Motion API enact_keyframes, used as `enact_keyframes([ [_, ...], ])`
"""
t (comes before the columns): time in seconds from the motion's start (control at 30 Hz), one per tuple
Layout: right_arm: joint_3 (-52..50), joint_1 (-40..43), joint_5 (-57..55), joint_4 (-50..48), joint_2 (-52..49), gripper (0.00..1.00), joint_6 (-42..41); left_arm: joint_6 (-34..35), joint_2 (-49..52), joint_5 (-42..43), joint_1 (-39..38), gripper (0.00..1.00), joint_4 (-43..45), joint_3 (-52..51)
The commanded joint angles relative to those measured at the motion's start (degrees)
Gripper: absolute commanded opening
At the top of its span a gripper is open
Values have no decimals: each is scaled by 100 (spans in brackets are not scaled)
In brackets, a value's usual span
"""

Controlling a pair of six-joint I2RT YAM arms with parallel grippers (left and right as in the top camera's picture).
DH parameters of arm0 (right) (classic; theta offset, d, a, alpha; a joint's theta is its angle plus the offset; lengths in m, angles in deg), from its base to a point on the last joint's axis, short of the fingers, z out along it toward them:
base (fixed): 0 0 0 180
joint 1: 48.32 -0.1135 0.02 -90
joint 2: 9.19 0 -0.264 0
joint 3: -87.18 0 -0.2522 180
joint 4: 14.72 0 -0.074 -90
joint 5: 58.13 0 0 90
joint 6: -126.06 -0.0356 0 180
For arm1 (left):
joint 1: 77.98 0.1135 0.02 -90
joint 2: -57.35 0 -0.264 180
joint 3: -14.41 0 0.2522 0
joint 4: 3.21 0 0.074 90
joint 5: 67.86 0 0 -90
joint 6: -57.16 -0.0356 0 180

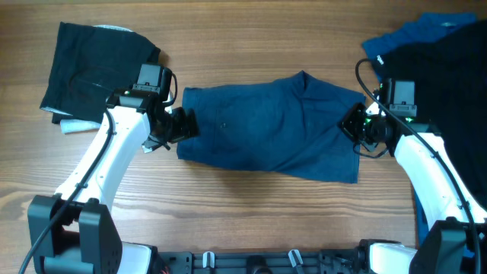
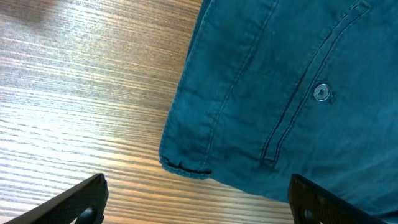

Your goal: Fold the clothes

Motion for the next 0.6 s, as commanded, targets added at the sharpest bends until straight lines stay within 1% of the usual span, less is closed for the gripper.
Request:
enact_keyframes([
  [0.0,291,17,444,-55,2,4,57,208,22,33,44,93,-162,-35],
  [0.07,308,17,444,-79,2,4,57,208,35,79,44,93,-232,-70],
  [0.13,308,17,422,-72,0,4,63,295,50,94,44,90,-155,-221],
  [0.2,308,17,378,-74,0,4,59,645,50,118,44,83,136,-544],
  [0.27,308,17,378,-68,0,4,57,828,50,164,44,82,352,-787],
  [0.37,308,17,376,-68,0,4,61,861,50,269,44,80,640,-1097],
  [0.43,308,17,337,-68,0,4,61,1003,50,286,44,76,723,-1244],
  [0.57,308,17,337,-66,0,4,61,1154,50,332,44,73,1091,-1512],
])
